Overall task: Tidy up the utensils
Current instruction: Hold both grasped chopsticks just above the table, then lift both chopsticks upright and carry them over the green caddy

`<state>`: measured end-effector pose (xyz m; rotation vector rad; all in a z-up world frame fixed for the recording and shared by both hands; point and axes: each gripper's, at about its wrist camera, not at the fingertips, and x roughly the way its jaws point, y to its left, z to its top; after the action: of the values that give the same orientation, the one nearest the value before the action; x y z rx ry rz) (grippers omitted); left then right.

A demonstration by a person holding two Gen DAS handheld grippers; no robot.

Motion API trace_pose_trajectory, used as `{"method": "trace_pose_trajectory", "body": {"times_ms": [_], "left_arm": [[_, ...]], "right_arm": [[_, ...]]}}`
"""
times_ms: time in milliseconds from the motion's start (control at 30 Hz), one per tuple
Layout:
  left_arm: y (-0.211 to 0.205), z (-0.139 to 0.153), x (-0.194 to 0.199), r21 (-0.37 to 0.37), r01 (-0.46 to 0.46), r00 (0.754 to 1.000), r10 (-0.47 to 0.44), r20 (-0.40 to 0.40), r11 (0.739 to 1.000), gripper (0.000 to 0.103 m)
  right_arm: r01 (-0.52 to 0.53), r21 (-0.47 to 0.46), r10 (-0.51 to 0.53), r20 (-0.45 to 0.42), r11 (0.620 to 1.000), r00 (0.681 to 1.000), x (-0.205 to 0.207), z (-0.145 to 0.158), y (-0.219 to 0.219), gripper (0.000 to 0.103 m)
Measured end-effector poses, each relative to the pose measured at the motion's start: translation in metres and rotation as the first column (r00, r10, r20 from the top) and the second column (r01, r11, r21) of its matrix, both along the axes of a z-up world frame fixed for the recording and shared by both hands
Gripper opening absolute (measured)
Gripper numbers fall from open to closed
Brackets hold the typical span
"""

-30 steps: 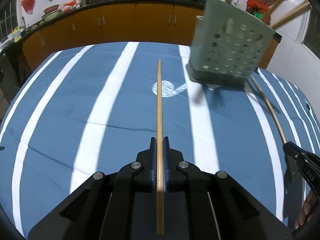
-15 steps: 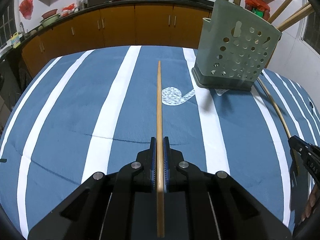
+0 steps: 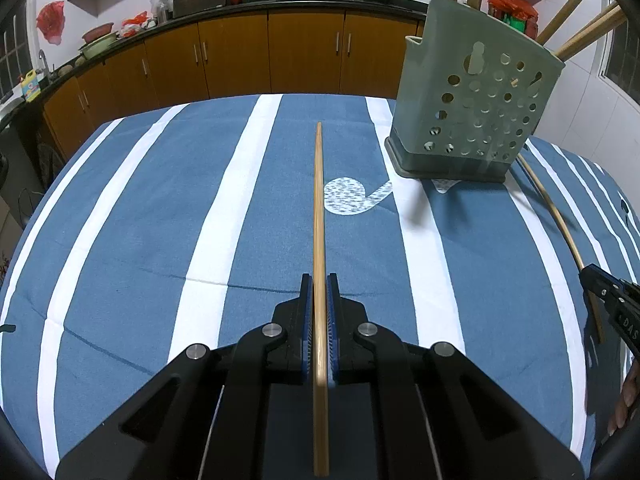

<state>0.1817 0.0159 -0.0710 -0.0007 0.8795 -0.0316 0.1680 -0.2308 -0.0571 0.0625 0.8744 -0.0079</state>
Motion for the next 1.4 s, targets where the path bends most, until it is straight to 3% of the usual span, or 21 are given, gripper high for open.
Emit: {"method": "trace_pose_trajectory", "body": {"times_ms": [767, 1033, 1400], "left_arm": [[0.001, 0.003, -0.007, -0.017, -0.010, 1.000, 0.010, -0.009, 1.000, 0.008], [0.013, 0.048, -0.022, -0.077, -0.013, 0.995, 0.021, 0.097, 0.997, 0.008], [0.028, 0.117, -0.035, -0.162, 0.016, 0.961, 0.029, 0.274, 0.987, 0.007]], "right_arm": [[0.011, 0.019, -0.012, 0.030, 1.000, 0.999, -0.007, 0.009, -0.007, 0.009], [0.020, 0.029, -0.025, 0.185, 0.999, 0.982, -0.020, 0.065, -0.013, 0.009], [0.008, 0.038, -0.020, 0.343, 0.999, 0.939, -0.029, 0.124, -0.013, 0.008]]}}
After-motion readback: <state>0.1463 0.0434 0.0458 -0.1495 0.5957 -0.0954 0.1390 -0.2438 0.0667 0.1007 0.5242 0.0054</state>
